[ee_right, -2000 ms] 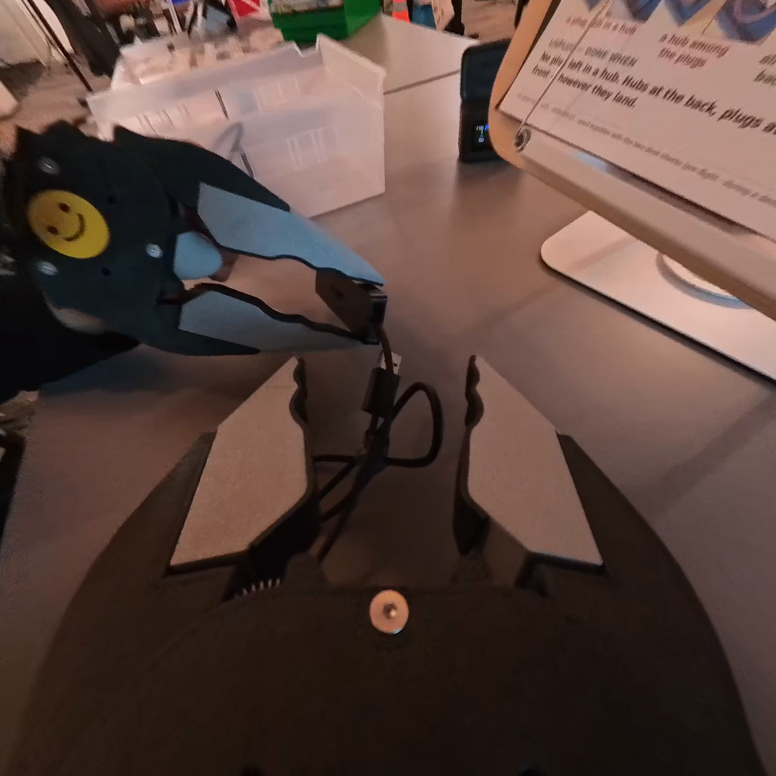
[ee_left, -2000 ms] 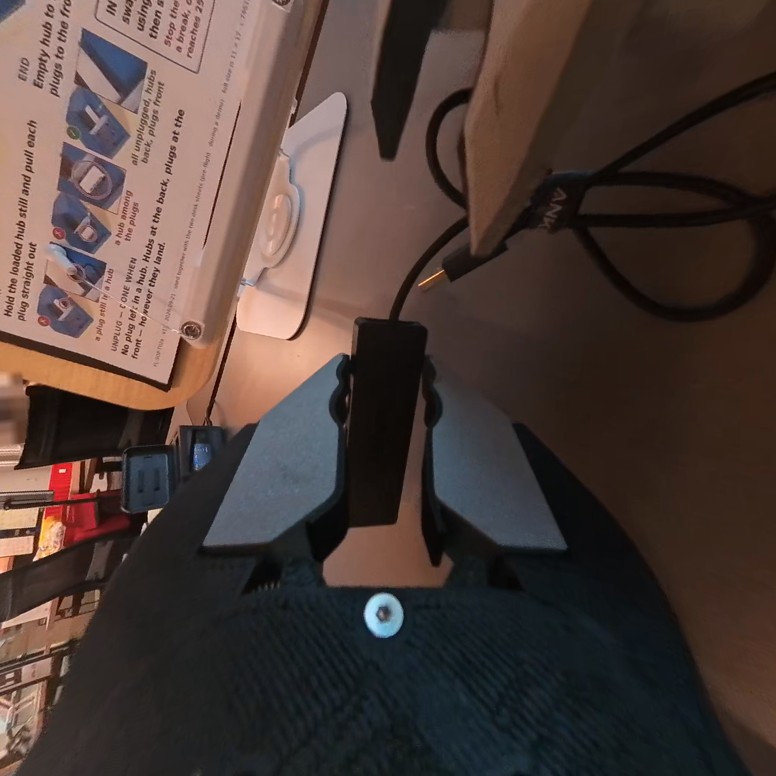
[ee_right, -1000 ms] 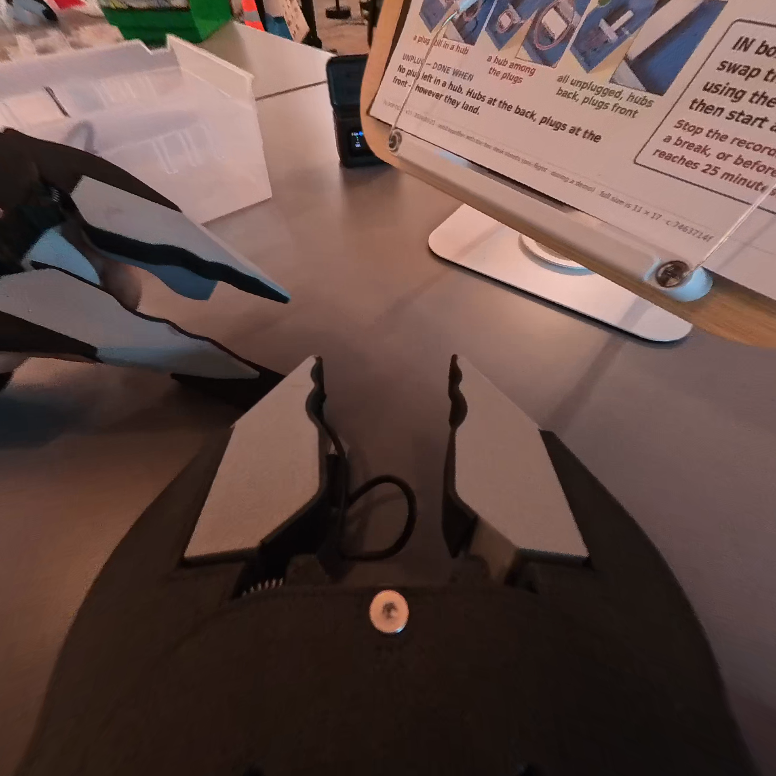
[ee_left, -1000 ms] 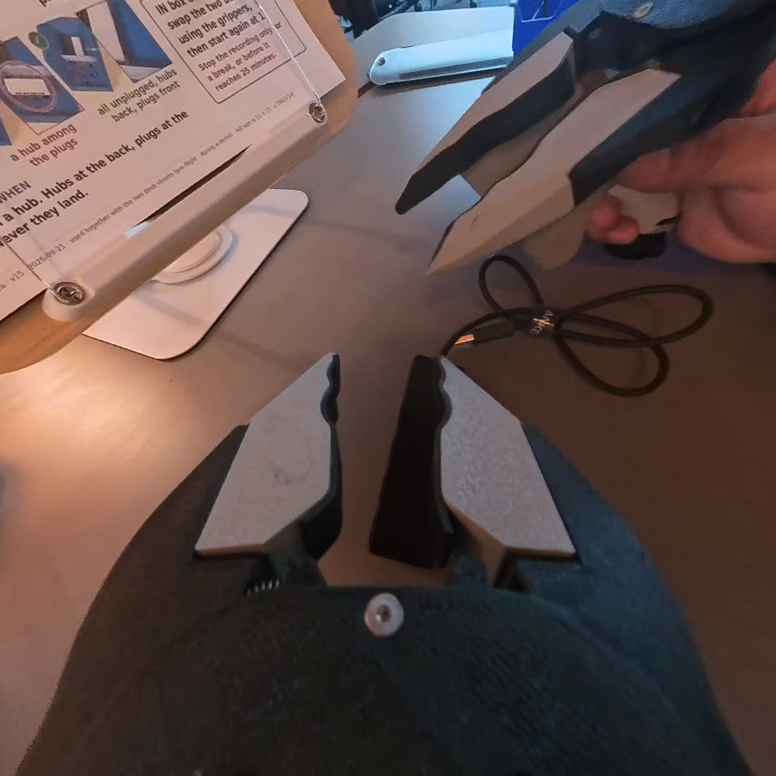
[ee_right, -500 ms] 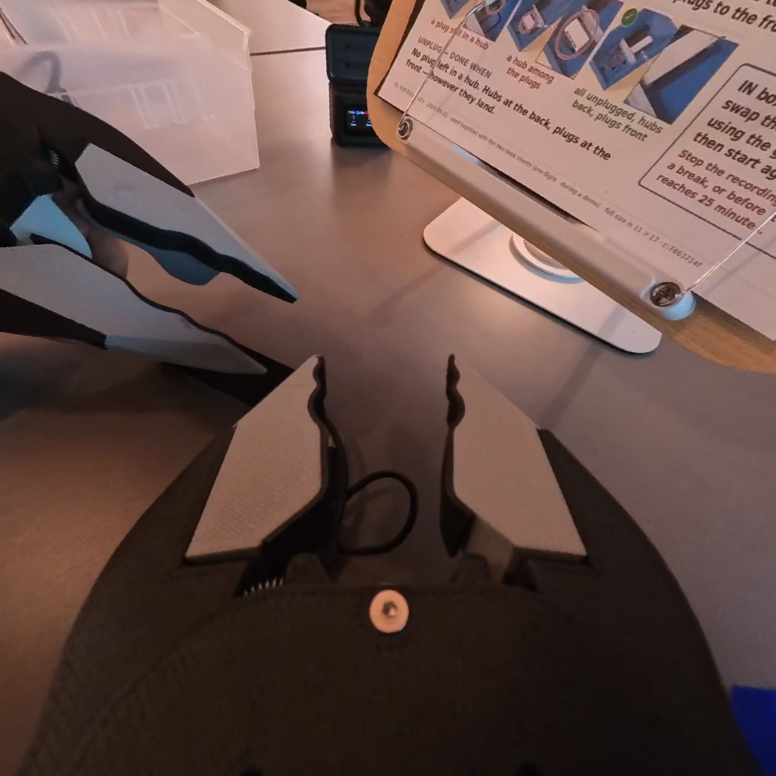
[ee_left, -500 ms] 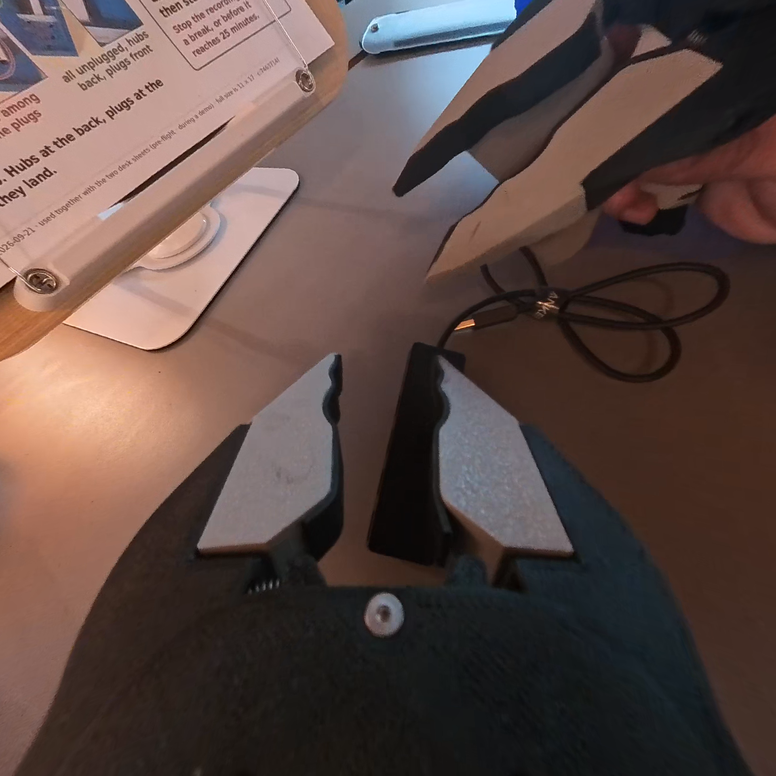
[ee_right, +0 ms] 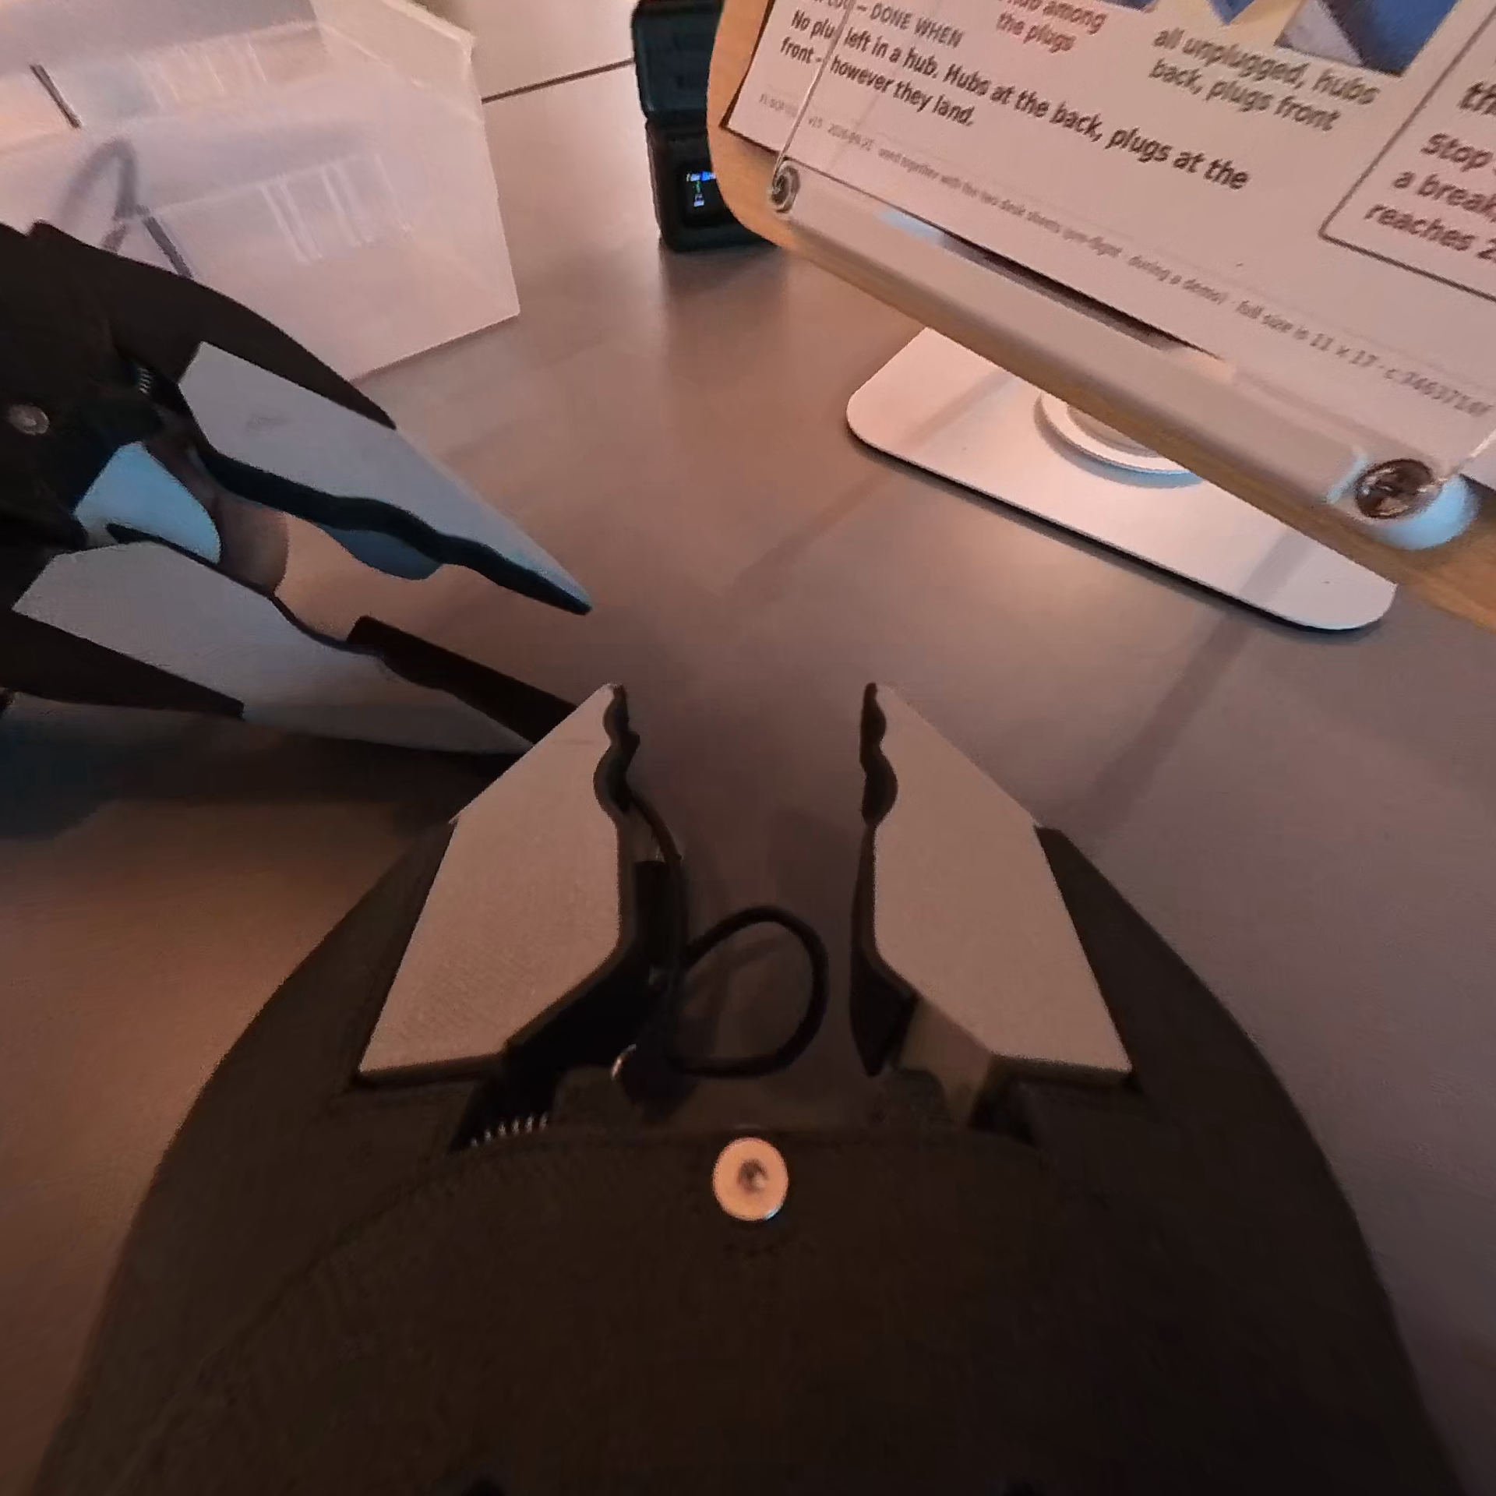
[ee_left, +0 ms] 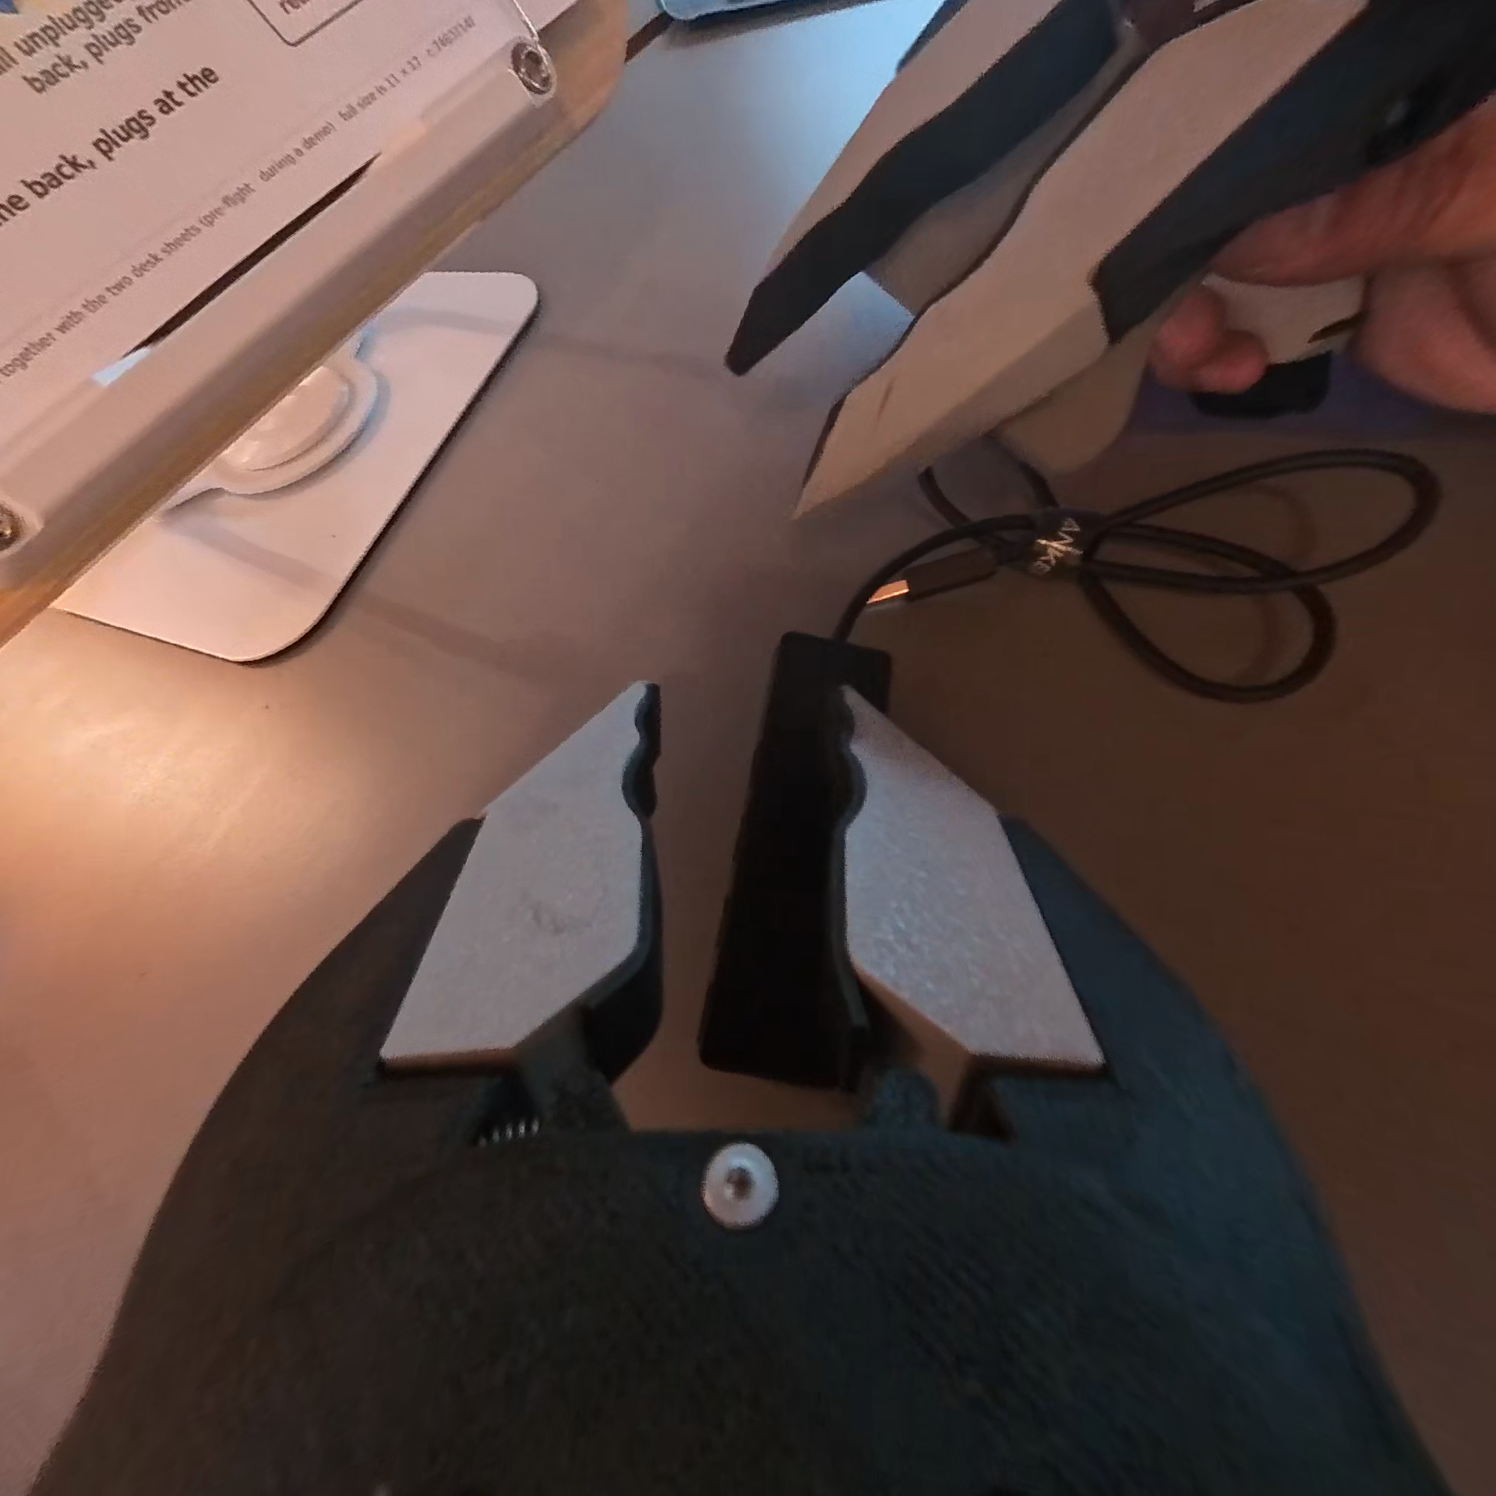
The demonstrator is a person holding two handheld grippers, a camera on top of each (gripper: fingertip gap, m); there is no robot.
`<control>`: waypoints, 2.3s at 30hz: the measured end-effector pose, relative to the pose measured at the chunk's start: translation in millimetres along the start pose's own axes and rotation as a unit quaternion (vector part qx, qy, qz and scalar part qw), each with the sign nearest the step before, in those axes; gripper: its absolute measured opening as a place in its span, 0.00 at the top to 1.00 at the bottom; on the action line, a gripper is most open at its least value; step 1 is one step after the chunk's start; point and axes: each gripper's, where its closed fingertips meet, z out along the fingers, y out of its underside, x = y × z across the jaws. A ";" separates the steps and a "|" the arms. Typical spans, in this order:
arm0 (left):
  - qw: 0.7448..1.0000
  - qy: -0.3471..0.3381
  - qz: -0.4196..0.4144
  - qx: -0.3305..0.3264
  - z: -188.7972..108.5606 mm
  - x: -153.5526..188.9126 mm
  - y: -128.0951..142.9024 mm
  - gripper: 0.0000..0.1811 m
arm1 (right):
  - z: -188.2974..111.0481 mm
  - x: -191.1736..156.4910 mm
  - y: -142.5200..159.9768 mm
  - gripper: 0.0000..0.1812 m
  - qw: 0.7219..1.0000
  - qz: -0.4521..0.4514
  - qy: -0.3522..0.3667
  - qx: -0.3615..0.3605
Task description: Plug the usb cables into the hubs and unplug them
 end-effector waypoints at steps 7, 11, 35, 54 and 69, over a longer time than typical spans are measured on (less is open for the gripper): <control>0.999 0.018 0.027 -0.008 2.4 13.8 0.1 0.79 | 8.0 -3.9 8.2 0.70 0.998 -0.047 0.012 -0.028; 0.999 0.023 0.028 0.021 -6.0 23.4 -10.7 0.82 | 8.1 2.1 11.5 0.70 0.999 -0.026 0.010 -0.029; 0.908 0.063 0.066 -0.409 -292.6 -120.1 196.7 0.81 | -0.3 11.6 15.7 0.73 0.999 0.011 0.016 -0.028; 0.844 -0.045 0.230 -0.483 -310.1 -177.4 171.6 0.96 | -2.7 8.1 12.5 0.74 1.000 0.005 0.011 -0.023; 0.807 -0.339 0.370 -0.312 -362.1 -207.7 -17.6 0.96 | -1.2 7.0 16.1 0.74 1.000 0.011 0.005 -0.028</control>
